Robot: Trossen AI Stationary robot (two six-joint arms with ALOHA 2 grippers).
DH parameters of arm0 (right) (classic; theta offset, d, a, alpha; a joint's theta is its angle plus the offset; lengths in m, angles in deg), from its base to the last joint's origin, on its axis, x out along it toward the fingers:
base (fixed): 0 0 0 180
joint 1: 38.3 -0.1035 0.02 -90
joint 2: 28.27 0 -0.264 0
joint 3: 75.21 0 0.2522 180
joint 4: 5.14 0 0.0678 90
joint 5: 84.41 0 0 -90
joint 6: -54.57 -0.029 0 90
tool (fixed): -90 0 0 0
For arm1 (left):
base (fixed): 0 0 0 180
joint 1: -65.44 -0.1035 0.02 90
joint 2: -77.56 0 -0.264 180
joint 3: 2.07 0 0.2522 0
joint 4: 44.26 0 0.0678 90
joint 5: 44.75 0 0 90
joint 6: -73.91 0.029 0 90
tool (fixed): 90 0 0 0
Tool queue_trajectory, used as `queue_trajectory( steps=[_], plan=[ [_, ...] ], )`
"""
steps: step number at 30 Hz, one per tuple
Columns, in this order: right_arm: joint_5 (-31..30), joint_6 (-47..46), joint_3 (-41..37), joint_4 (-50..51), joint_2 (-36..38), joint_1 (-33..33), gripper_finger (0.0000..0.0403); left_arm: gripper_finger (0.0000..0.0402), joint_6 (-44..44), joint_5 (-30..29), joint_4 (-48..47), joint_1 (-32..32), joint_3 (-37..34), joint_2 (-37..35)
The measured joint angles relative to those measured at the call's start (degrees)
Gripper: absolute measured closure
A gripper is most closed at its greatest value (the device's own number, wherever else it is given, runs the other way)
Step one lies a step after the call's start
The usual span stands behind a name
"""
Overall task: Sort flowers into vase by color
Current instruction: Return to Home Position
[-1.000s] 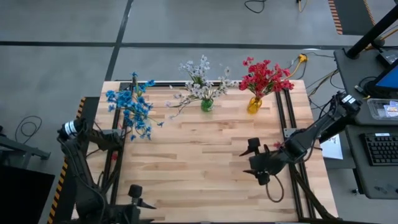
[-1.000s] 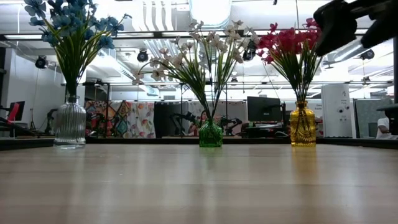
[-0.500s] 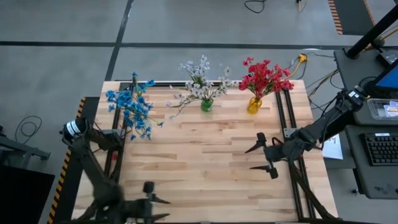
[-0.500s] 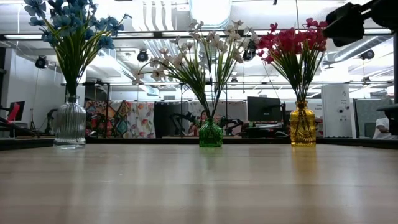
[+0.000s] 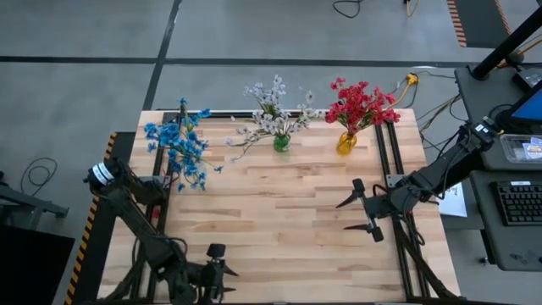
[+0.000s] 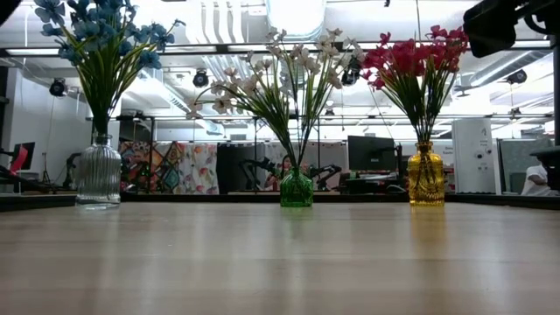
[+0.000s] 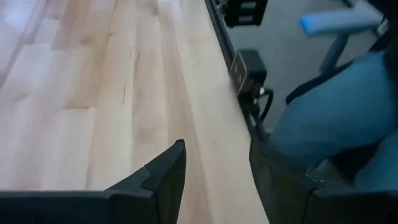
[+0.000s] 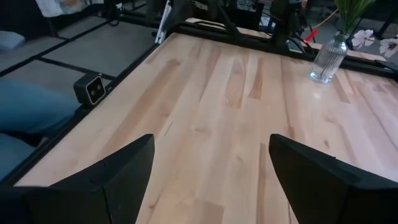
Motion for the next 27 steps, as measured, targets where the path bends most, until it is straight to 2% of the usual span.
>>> queue_trajectory(
  steps=[3, 5, 6, 8, 11, 13, 14, 21, 23, 27],
  plan=[
    [-0.2, 0.9, 0.0, 0.0, -0.1, 0.0, 0.0092, 0.0238, -2.2, -0.1, 1.3, 0.0, 1.5, 0.0],
    [-0.2, 1.1, 0.0, 0.0, -0.1, 0.0, 0.0089, 0.0238, 2.2, 1.7, 1.6, 0.0, 2.1, 0.0],
    [-0.2, 1.1, 0.0, 0.0, -0.1, 0.0, 0.0088, 0.0238, 5.7, 4.4, 2.4, 0.0, 2.1, 0.0],
    [-0.2, 1.1, 0.0, 0.0, -0.1, 0.0, 0.0086, 0.0238, 14.6, 13.0, 5.2, 0.0, 1.7, -0.7],
    [-0.2, 1.2, 0.0, 0.0, -0.1, 0.0, 0.0085, 0.0238, 25.6, 29.0, 12.6, 0.0, -2.2, -4.3],
    [-0.2, 1.2, 0.0, -0.2, -0.1, 0.0, 0.0086, 0.0238, 28.6, 36.5, 19.4, 0.0, -7.9, -7.9],
    [-0.2, 1.2, 0.0, -0.3, -0.1, 0.0, 0.0087, 0.0238, 28.9, 38.4, 23.5, 0.0, -11.4, -9.9],
    [-0.2, 1.2, -0.1, -0.4, -0.1, 0.0, 0.0095, 0.0238, 28.6, 40.6, 52.0, 0.9, -37.0, -22.5],
    [-0.2, 1.1, -0.1, -0.4, -0.1, 0.0, 0.0097, 0.0238, 28.8, 40.3, 56.4, 0.8, -41.7, -24.9],
    [-0.1, 0.8, -0.3, -0.4, -0.1, 0.0, 0.0095, 0.0238, 29.8, 40.7, 58.7, 1.4, -48.0, -29.3]
  ],
)
